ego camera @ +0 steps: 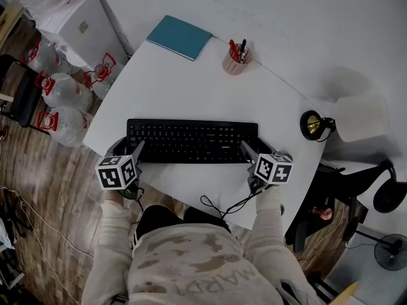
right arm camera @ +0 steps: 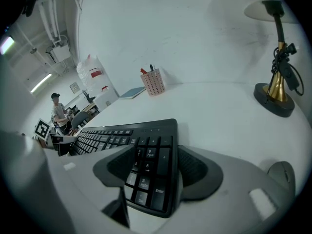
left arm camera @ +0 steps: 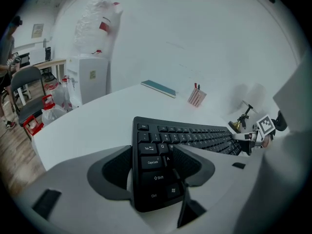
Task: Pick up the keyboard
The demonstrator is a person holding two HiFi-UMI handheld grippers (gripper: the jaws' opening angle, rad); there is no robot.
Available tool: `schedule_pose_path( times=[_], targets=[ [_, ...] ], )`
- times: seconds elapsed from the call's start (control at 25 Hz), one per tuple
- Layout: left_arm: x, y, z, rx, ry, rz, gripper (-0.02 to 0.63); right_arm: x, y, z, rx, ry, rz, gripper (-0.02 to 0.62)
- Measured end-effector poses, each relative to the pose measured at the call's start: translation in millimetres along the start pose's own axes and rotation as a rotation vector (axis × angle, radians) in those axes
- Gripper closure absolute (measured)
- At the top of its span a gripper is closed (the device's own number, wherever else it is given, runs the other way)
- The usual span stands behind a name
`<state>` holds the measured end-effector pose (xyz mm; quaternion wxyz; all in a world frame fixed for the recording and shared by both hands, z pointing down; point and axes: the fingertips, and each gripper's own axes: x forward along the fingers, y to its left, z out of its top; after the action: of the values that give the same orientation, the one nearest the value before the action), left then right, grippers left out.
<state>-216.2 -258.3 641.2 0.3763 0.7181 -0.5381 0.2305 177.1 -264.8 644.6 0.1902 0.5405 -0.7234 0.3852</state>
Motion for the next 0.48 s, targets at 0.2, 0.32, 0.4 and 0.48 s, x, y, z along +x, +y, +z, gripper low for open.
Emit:
schedule_pose_path(
  times=[0.2, 0.32, 0.4, 0.48],
  targets=[
    [-6.9, 2.7, -0.8, 0.001, 0.017, 0.01, 0.344, -5.0, 5.9, -1.4, -0.004, -0.001, -0.019, 0.307],
    [-13.6, 5.2, 3.5, 0.013, -0.009, 0.005, 0.344, -9.1, 13.1, -1.0, -0.005, -0.023, -0.015, 0.308],
    [-16.6, 6.1, 10.9, 0.025, -0.032, 0.005, 0.344, -10.8, 17.1, 3.9, -0.01, -0.056, -0.013, 0.308],
    [-20.9, 6.1, 21.1, 0.038, -0.059, 0.003, 0.344, -13.8, 21.8, 12.4, -0.019, -0.096, -0.013, 0.308]
  ],
)
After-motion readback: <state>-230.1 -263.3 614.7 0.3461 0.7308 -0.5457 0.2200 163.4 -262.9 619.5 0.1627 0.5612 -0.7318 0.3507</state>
